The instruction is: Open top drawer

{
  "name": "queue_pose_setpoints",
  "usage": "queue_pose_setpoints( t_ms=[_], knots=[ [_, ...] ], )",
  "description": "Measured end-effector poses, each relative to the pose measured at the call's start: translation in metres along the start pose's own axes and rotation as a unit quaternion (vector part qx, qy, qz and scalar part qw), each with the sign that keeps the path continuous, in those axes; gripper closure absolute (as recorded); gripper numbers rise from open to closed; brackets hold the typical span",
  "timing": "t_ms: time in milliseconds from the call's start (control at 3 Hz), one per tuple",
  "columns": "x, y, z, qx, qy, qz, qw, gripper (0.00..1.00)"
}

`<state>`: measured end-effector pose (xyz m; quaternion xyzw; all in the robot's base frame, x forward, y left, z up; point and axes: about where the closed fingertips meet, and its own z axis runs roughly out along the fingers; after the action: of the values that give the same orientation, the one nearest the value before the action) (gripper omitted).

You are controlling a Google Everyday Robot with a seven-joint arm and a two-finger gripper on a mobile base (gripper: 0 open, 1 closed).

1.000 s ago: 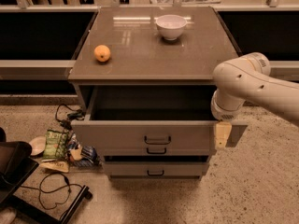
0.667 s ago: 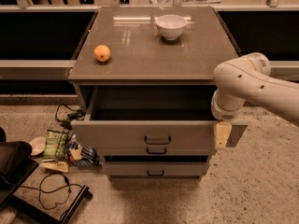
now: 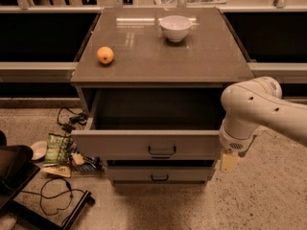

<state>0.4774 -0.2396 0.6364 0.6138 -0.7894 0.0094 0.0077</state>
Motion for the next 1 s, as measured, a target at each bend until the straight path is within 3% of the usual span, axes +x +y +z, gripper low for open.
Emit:
queue_pose_setpoints(
  t_ms=[667,1000],
  knots=[
    [0.0,0.0,-0.001,0.0,0.0,0.0,1.0,0.89],
    [0.005,0.013,-0.02,0.007,0.024,0.006,0.9997,1.0]
  ],
)
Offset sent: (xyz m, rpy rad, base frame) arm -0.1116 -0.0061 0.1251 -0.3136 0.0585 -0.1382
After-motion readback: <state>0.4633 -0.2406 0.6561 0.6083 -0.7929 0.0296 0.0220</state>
